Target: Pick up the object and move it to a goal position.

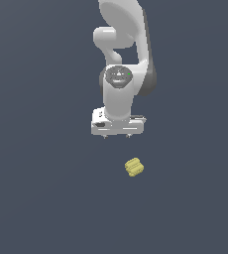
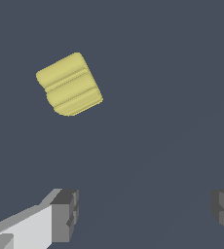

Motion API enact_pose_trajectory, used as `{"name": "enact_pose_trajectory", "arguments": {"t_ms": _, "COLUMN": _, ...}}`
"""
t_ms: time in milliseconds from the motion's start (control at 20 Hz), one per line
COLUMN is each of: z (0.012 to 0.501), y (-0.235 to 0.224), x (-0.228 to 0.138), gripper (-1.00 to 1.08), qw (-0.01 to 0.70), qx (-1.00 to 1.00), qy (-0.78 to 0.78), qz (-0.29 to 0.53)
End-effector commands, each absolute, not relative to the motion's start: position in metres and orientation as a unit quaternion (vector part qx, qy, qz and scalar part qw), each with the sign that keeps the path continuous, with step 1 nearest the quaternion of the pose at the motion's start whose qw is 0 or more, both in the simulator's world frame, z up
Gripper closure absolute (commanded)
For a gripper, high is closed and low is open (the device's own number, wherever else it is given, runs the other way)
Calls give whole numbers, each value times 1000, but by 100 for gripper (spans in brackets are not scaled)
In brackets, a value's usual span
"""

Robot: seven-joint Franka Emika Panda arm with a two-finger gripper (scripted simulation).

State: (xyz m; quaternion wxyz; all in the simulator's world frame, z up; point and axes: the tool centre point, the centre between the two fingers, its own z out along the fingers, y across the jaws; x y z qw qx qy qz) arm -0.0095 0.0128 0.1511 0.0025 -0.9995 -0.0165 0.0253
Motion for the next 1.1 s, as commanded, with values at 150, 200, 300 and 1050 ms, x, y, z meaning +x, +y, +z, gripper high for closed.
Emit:
{"name": "enact_pose_trajectory", "arguments": {"t_ms": 150, "z": 151, "y": 12, "x": -9, "gripper": -92, "qw": 1, "qx": -1000, "qy": -16, "qz": 25}}
{"name": "enact_pose_trajectory", "arguments": {"t_ms": 200, "z": 151, "y": 12, "x": -8, "gripper": -92, "qw": 0, "qx": -1000, "qy": -16, "qz": 25}}
{"name": "enact_pose_trajectory", "arguments": {"t_ms": 300, "z": 152, "y": 11, "x": -6, "gripper": -92, "qw": -3, "qx": -1000, "qy": -16, "qz": 24}}
{"name": "enact_pose_trajectory", "arguments": {"t_ms": 1050, "z": 146, "y": 19, "x": 7, "gripper": -92, "qw": -7, "qx": -999, "qy": -42, "qz": 21}}
